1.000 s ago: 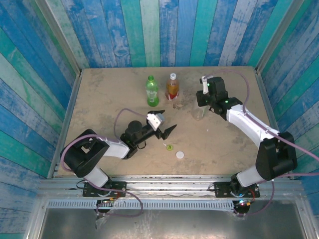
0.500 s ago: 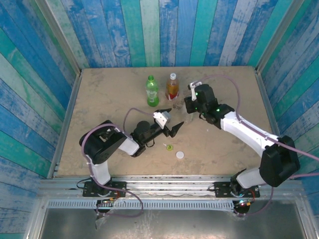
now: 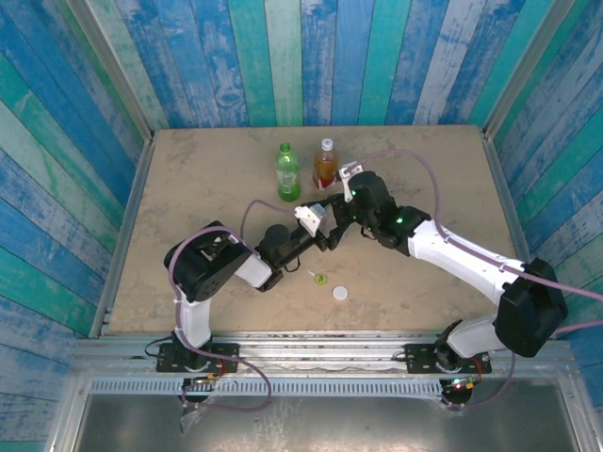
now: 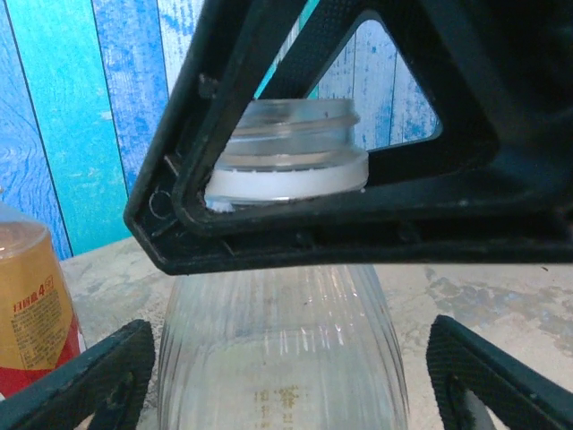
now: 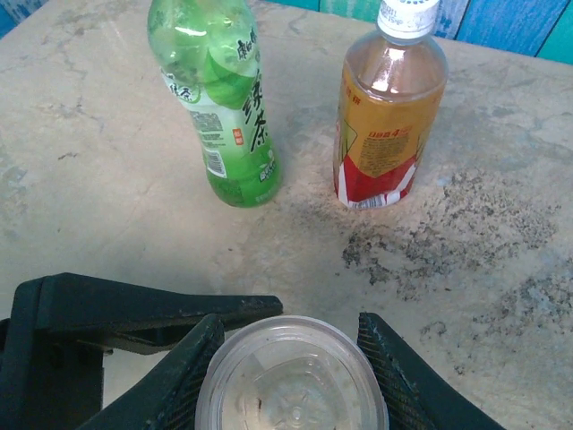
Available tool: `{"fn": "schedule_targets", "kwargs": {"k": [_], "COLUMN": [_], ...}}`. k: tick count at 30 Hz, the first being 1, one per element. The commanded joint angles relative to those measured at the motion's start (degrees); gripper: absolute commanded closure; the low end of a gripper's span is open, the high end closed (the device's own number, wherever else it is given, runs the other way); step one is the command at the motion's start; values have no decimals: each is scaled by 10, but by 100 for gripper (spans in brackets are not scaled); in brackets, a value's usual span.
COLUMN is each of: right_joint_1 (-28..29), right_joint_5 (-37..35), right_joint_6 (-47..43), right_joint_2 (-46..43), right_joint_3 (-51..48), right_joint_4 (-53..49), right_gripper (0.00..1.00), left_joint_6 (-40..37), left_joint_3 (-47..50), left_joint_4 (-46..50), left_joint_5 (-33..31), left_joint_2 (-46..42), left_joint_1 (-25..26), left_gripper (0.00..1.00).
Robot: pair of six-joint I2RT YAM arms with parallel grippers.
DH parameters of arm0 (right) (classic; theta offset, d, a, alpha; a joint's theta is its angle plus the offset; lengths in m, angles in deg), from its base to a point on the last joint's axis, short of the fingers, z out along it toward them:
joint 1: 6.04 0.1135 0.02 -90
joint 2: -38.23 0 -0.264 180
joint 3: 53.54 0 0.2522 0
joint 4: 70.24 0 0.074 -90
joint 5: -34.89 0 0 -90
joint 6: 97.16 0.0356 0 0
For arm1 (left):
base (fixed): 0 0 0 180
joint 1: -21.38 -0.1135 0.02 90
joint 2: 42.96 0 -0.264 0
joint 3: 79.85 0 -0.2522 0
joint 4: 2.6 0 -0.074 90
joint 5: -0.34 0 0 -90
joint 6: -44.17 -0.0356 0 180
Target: Screw on the bottle caps
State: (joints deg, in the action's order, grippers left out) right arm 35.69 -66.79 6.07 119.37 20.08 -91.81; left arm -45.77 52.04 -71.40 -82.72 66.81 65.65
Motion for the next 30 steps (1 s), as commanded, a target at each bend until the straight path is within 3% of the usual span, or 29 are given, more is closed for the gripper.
{"fn": "schedule_targets", "kwargs": {"k": [1, 8, 21, 30], "right_joint_1": [6, 7, 8, 8], "right_joint_5": [-18, -22, -18, 24], "right_joint_6": [5, 2, 7, -49], "right_joint_2": [1, 1, 9, -55], "right_joint_3": [-4, -5, -3, -13], "right_joint_4": [9, 8, 6, 1], "right_gripper": [59, 59, 57, 31], "left_joint_6": [0, 15, 18, 9], "left_joint_3": [-10, -5, -6, 22], "left_joint_4": [4, 1, -3, -43], "left_joint_5": [-9, -10, -7, 24], "left_joint_2": [26, 39, 47, 46], "left_joint_1": [3, 2, 3, 1], "left_gripper": [21, 22, 39, 40]}}
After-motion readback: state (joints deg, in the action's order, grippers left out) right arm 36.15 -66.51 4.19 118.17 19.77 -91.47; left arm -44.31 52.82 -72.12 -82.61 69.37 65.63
